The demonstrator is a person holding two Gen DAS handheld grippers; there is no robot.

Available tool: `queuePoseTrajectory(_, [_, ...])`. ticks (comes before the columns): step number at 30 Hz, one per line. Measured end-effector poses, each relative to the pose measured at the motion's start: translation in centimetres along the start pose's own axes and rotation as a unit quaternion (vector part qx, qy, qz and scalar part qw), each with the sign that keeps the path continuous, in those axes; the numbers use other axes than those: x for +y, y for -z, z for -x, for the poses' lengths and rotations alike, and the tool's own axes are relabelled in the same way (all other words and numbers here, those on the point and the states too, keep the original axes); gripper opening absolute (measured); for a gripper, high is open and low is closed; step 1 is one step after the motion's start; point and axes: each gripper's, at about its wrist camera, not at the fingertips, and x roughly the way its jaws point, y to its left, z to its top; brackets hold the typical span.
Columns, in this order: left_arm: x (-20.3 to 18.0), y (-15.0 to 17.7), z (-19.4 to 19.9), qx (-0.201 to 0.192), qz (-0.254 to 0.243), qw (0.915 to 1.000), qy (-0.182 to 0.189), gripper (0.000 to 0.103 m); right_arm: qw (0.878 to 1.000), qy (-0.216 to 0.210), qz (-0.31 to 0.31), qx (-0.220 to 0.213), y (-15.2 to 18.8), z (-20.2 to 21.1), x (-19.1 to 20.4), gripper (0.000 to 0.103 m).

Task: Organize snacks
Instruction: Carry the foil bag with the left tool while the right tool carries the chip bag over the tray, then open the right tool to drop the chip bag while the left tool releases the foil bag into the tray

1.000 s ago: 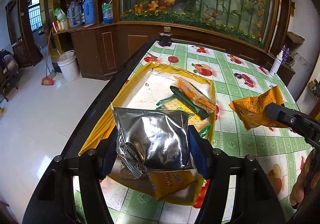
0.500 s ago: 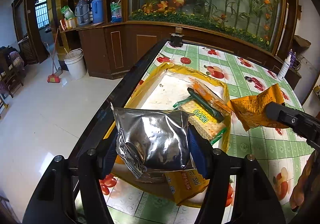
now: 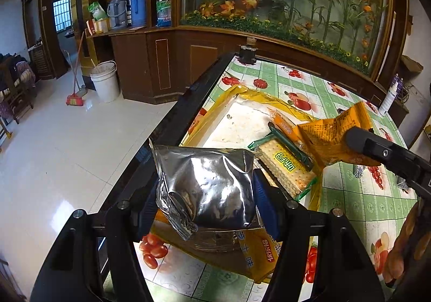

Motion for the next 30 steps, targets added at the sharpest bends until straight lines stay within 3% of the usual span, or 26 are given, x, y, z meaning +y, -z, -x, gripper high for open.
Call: queuePoseTrajectory(30, [0.4,-1.2,-1.8,0.007,0.008,0.9999,-0.011,0.064,0.998,-0.029,-0.049,-0.014,-2.6,-5.1,-1.9,0.009])
